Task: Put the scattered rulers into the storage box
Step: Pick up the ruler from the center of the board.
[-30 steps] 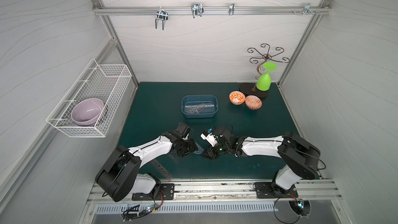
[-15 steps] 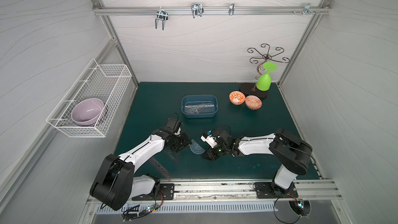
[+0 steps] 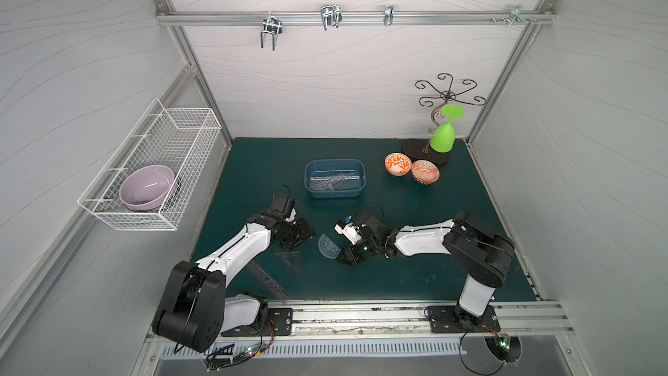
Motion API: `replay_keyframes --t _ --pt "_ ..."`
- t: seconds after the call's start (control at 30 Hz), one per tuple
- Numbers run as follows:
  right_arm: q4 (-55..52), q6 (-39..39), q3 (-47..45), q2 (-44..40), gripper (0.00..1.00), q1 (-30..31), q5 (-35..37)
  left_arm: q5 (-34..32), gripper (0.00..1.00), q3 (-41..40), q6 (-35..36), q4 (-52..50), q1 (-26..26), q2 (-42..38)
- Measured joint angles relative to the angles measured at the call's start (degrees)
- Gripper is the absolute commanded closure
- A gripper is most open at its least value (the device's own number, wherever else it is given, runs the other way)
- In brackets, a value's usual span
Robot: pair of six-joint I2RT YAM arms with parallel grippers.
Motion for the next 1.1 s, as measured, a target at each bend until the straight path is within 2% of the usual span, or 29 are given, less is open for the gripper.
replay_keyframes --t 0.3,0.53,0.77,0.9,1.1 --pt "0.35 0.24 -0.81 -0.13 0.72 0.02 0.13 1.84 0.44 -2.49 -2.45 3.26 -4.87 -1.77" --pt "-0.22 0.04 -2.84 -3.80 0.73 0.11 0.68 4.70 0.43 -3.04 -3.93 2.95 -8.87 -2.36" --pt "-1.09 -0.96 -3.56 -5.46 0.74 3.21 2.54 7.04 0.44 -3.34 -5.01 -0.09 -10.67 -3.61" --pt "-1.07 -0.92 -3.52 -3.37 0.75 3.82 2.67 7.32 0.43 -3.28 -4.48 -3.39 -8.44 -6.62" --pt "-1.25 -0.92 -2.58 1.16 0.75 3.67 3.13 8.28 0.44 -1.31 -1.40 -6.47 1.27 -9.53"
